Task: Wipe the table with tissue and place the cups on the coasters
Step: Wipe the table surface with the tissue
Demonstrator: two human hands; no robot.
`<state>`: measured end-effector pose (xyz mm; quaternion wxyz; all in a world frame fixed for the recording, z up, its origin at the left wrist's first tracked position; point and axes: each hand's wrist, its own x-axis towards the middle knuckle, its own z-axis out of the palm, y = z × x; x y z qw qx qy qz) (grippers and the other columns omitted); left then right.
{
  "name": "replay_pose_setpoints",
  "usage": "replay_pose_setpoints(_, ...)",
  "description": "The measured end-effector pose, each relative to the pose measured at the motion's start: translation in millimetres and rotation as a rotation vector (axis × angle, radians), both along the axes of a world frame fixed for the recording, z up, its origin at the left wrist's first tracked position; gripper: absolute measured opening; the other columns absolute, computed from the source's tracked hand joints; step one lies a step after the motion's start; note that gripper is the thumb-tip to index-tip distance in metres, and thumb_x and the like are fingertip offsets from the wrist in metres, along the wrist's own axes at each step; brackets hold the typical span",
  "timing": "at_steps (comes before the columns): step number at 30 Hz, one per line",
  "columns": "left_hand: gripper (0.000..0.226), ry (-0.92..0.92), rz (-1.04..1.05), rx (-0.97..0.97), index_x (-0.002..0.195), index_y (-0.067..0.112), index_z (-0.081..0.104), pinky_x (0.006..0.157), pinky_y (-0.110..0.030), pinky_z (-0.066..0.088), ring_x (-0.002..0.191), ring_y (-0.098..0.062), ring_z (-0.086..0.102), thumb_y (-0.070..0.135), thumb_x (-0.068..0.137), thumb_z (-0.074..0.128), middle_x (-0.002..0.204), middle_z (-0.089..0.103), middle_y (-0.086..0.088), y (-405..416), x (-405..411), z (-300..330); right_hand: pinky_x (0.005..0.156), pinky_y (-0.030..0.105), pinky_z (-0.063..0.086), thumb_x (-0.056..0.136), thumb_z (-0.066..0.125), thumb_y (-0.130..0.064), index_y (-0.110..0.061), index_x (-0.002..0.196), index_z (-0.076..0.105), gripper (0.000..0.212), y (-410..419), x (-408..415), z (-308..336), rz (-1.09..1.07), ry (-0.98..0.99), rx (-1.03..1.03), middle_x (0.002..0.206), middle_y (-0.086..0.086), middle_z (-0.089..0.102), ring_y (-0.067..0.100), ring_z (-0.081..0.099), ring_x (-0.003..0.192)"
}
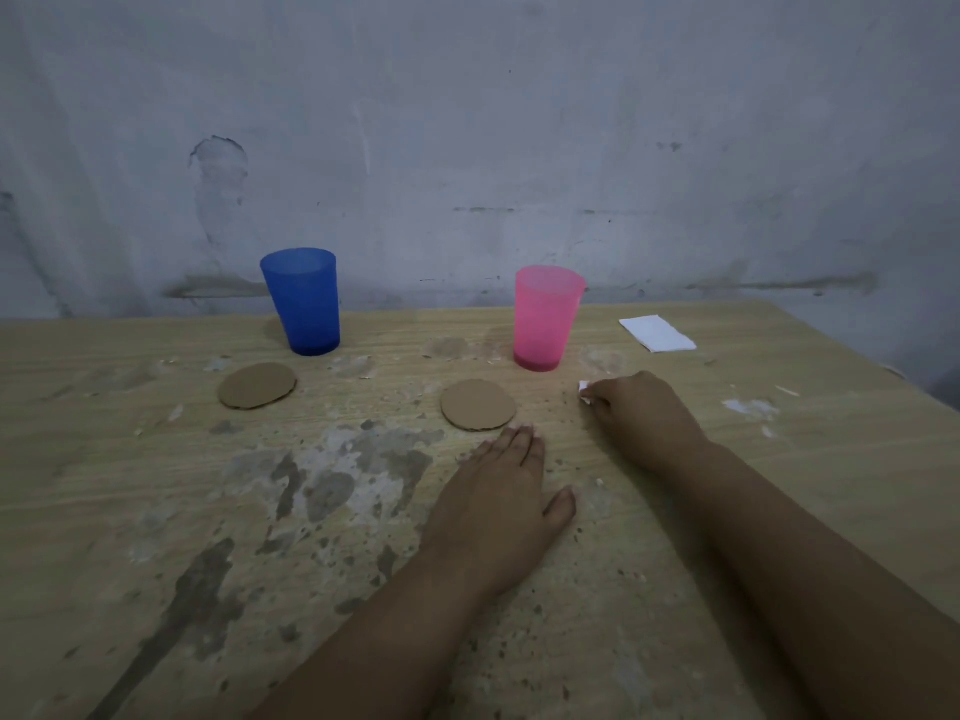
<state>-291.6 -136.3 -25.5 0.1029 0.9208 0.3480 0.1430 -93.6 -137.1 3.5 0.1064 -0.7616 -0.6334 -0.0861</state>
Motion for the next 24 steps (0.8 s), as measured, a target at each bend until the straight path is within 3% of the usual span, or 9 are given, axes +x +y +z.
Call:
replay_pose_setpoints(3, 0.069, -0.003, 0.014, 0.001, 0.151, 0.015, 0.009, 0.109, -0.023, -0.007, 0.146, -0.010, 0.001, 0.053, 0.096, 0.024, 0.160, 0.006, -0.001, -1.2, 0.8, -0.7, 0.070, 0.033, 0.043, 0.096, 0.043, -0.028, -0.018, 0.099, 0.072, 0.031, -20.4, -9.9, 0.3, 0.040, 0.037, 0.074, 0.094, 0.011, 0.073, 0.033, 0.063, 0.084)
replay_pose_setpoints(5, 0.069, 0.001, 0.018, 0.006, 0.151, 0.015, 0.009, 0.112, -0.024, -0.006, 0.146, -0.010, 0.001, 0.053, 0.096, 0.023, 0.160, 0.006, -0.001, -2.2, 1.7, -0.8, 0.073, 0.034, 0.048, 0.093, 0.048, -0.026, -0.018, 0.098, 0.072, 0.027, -33.5, -18.0, 2.1, 0.112, 0.069, 0.085, 0.096, 0.009, 0.074, 0.031, 0.065, 0.085)
replay_pose_setpoints(8, 0.069, 0.011, 0.022, 0.011, 0.151, 0.014, 0.010, 0.115, -0.028, -0.003, 0.146, -0.011, 0.001, 0.052, 0.096, 0.023, 0.160, 0.006, -0.002, -2.2, 2.8, -1.9, 0.077, 0.036, 0.050, 0.090, 0.053, -0.020, -0.019, 0.105, 0.071, 0.024, -42.0, -28.5, 2.4, 0.225, 0.098, 0.047, 0.103, 0.009, 0.073, 0.030, 0.067, 0.089)
replay_pose_setpoints(11, 0.069, 0.009, 0.023, 0.003, 0.151, 0.014, 0.010, 0.114, -0.027, -0.004, 0.146, -0.010, 0.001, 0.052, 0.095, 0.024, 0.160, 0.006, -0.002, -2.7, 2.7, -1.6, 0.075, 0.031, 0.041, 0.093, 0.049, -0.023, -0.022, 0.117, 0.065, 0.029, -31.7, -29.4, 1.9, 0.250, 0.058, 0.012, 0.105, 0.009, 0.069, 0.030, 0.063, 0.092)
replay_pose_setpoints(18, 0.069, 0.013, -0.002, 0.001, 0.151, 0.013, 0.010, 0.115, -0.027, -0.003, 0.146, -0.010, 0.002, 0.052, 0.096, 0.024, 0.160, 0.007, -0.002, 0.0, 1.2, -0.2, 0.089, 0.034, 0.044, 0.097, 0.038, -0.027, -0.024, 0.126, 0.057, 0.035, 17.5, -21.0, 0.7, 0.058, 0.018, -0.084, 0.119, 0.017, 0.060, 0.032, 0.056, 0.111)
replay_pose_setpoints(24, 0.069, -0.008, -0.010, 0.007, 0.151, 0.013, 0.012, 0.115, -0.026, -0.002, 0.146, -0.010, 0.004, 0.052, 0.096, 0.026, 0.160, 0.009, -0.002, 0.8, 1.2, -1.7, 0.075, 0.032, 0.046, 0.096, 0.038, -0.025, -0.020, 0.109, 0.064, 0.029, 1.4, -13.9, -3.5, -0.044, -0.113, -0.019, 0.098, 0.013, 0.067, 0.032, 0.061, 0.094)
